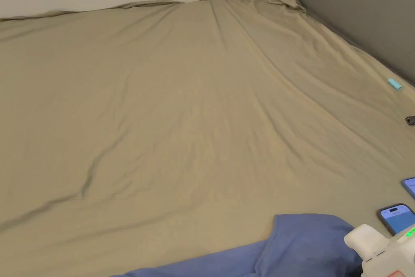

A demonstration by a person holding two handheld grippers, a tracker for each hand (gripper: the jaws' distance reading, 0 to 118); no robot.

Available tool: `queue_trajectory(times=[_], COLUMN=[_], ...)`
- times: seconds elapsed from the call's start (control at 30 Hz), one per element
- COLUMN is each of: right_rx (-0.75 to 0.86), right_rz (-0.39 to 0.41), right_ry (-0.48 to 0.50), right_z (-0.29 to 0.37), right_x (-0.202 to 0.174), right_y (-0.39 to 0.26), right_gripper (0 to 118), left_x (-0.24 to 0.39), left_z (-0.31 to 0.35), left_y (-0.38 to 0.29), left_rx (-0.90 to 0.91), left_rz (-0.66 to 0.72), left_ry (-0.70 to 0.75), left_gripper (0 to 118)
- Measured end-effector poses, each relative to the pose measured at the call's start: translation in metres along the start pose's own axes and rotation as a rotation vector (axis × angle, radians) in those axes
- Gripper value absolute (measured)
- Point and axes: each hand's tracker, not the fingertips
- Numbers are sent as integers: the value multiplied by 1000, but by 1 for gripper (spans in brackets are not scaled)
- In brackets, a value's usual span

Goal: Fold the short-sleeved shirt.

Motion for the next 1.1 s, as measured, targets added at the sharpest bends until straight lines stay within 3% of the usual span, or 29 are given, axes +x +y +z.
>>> queue_trajectory(times=[0.13,0.17,0.2,0.23,0.27,0.3,0.33,0.43,0.5,0.53,0.57,0.6,0.63,0.67,0.73,0.87,1.0,1.03,1.1], right_rx=[-2,5,23,59,119,193,271,452,508,522,557,568,563,568,550,538,536,536,549], right_rz=[19,28,32,26,-5,-45,-88,-178,-198,-189,-171,-151,-145,-145,-118,-136,-146,-149,-155], right_ry=[-24,-27,-11,28,58,97,133,253,276,275,264,233,207,201,238,274,312,332,383], right_z=[6,10,18,30,43,56,67,95,101,104,107,108,104,103,101,93,88,87,86], right_x=[-8,-9,-9,-13,-13,-13,-14,-21,-25,-30,-35,-41,-44,-47,-49,-50,-45,-44,-42], right_y=[1,0,-3,-5,-7,-8,-7,-1,6,8,10,11,13,13,13,12,9,9,7], right_gripper=[4,8,16,33,67,92,106,110,106,92,42,3,3,3,3,3,3,3,3], left_x=[15,21,23,24,25,26,24,-2,-9,-4,-2,-5,-5,5,11,-13,-25,-29,-40], left_z=[3,12,25,36,49,64,70,69,51,41,30,26,24,28,31,37,39,35,41], left_y=[-3,-4,-5,-6,-8,-13,-12,-5,4,9,12,9,8,6,1,3,-2,-1,-4], left_rx=[34,61,116,168,227,366,407,407,281,201,111,125,162,186,188,191,129,128,147], left_rz=[-40,-71,-82,-80,-62,-45,-32,13,4,2,28,64,74,93,135,89,39,37,49], left_ry=[49,64,76,81,81,60,71,160,190,198,189,147,64,-9,-66,-194,-477,-436,-370], left_gripper=[4,12,39,87,118,118,118,118,118,118,103,62,5,1,1,5,67,112,118])
